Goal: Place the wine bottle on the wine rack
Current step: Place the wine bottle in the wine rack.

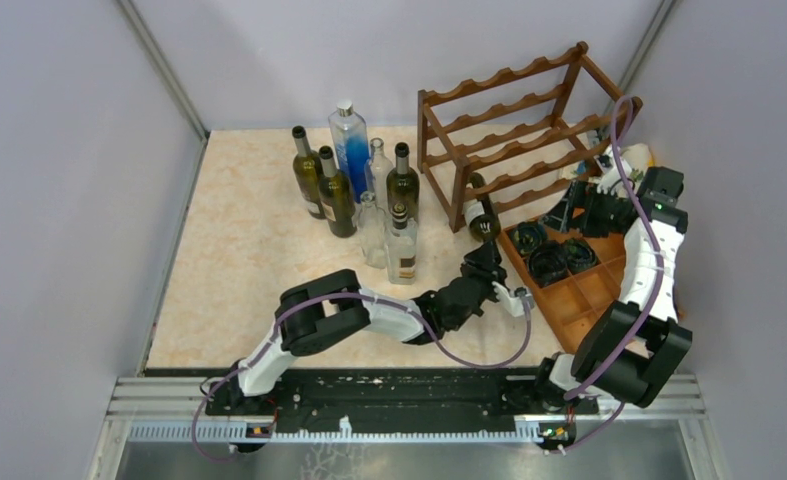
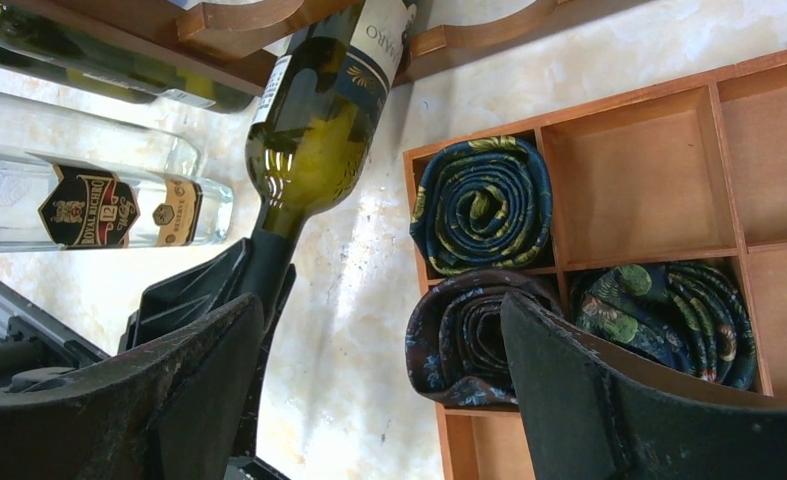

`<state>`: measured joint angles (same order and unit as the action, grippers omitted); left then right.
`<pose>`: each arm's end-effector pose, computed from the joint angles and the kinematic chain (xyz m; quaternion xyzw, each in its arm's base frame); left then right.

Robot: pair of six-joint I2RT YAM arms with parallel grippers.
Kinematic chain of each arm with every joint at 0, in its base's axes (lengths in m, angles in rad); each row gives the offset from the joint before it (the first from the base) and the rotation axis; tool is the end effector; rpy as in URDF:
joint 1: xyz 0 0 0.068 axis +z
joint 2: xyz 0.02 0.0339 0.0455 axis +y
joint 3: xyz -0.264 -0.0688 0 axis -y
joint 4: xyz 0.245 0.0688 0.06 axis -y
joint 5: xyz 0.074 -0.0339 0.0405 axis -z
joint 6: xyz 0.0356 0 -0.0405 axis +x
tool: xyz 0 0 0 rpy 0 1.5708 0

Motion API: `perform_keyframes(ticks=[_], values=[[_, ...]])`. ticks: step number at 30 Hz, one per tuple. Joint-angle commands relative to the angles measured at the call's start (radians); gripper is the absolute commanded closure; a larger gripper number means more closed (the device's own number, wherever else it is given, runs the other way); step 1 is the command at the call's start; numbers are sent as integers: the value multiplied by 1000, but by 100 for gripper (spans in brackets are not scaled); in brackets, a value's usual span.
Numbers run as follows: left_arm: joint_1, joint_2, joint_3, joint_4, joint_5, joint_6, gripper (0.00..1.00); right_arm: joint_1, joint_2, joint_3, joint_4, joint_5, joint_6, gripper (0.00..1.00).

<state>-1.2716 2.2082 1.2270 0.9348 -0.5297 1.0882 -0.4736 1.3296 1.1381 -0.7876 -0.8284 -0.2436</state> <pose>0.1551 -0.4417 0.1505 0.5766 0.4331 0.1275 0.6810 0.2465 -0.0969 0.3007 -0.0161 0.8833 0.2668 0.3850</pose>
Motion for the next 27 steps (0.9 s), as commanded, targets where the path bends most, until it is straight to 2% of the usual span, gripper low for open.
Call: perform_keyframes(ticks=[1,8,13,27], values=[[8,40,18,-80,-31,-165,59,-5,-38,5,1,-26,-23,13],[8,65,39,-199,-53,-316,54,-5,-52,-8,1,-25,-25,13],[8,84,45,-223,-55,-363,47,-6,-52,-14,1,-26,-28,13],[11,106,86,-283,-53,-457,35,-6,-53,-20,-10,-31,-35,13]])
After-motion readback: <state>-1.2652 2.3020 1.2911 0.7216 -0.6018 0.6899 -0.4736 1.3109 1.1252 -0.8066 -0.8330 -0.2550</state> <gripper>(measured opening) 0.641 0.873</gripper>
